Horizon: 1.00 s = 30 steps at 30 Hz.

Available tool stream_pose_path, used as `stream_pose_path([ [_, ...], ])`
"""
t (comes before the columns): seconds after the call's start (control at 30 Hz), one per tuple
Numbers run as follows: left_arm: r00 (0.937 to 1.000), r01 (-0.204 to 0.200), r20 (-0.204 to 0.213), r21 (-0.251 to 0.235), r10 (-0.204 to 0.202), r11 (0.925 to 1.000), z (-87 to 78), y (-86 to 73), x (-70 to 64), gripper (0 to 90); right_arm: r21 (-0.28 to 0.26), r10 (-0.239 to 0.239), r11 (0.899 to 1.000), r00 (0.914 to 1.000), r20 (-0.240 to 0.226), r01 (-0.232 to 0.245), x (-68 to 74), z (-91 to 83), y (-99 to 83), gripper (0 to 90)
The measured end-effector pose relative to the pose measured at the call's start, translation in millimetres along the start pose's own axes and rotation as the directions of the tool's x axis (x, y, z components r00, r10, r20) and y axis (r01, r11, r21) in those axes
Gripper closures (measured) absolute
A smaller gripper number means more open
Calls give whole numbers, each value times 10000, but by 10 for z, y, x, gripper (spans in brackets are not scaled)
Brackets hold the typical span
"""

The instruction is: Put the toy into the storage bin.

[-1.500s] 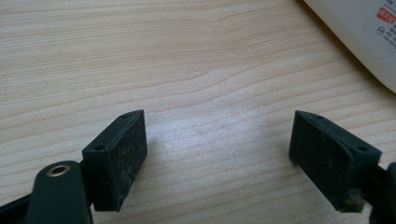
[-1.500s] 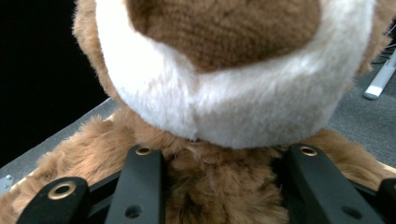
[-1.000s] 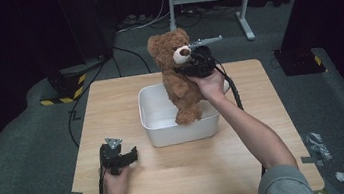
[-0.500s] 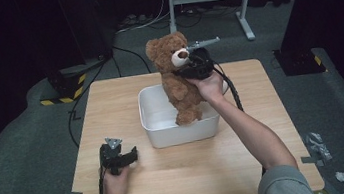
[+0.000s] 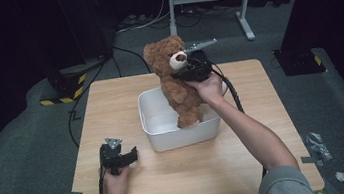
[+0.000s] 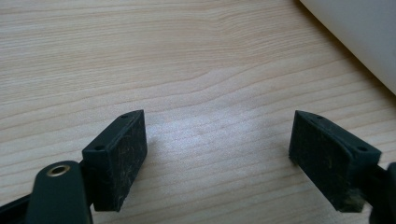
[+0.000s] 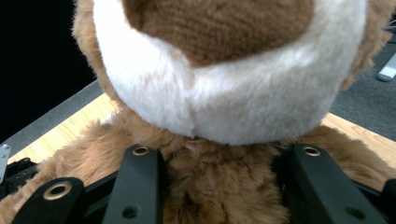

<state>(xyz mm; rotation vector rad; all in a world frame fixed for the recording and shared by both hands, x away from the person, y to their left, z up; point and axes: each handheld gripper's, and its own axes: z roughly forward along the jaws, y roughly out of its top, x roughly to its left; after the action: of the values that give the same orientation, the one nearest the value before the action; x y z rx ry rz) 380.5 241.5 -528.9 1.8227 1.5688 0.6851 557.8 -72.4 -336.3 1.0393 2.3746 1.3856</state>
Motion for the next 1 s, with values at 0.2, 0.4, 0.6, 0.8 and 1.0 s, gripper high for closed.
stream_pose_path([
  [0.2, 10000, 14, -1, -1, -14, 10000, 0, 0, -1, 191, 211, -75, 9997, 10000, -16, 75, 35, 43, -4, 605],
  [0.4, 10000, 16, -4, -1, -16, 10000, 0, 0, -1, 191, 262, -72, 9996, 10000, -37, 73, 39, 27, -1, 604],
  [0.6, 10000, 13, -1, -4, -13, 10000, 0, 0, -1, 191, 330, -45, 9994, 10000, -54, 46, 62, -2, -10, 604],
  [0.8, 10000, 10, -1, 0, -10, 10000, 0, 0, -1, 191, 436, -154, 9989, 9999, -43, 156, 82, 18, -23, 603],
  [1.0, 10000, 10, -1, 4, -10, 10000, 0, 0, -1, 191, 453, -78, 9989, 9999, -76, 81, 91, 27, -59, 601],
])
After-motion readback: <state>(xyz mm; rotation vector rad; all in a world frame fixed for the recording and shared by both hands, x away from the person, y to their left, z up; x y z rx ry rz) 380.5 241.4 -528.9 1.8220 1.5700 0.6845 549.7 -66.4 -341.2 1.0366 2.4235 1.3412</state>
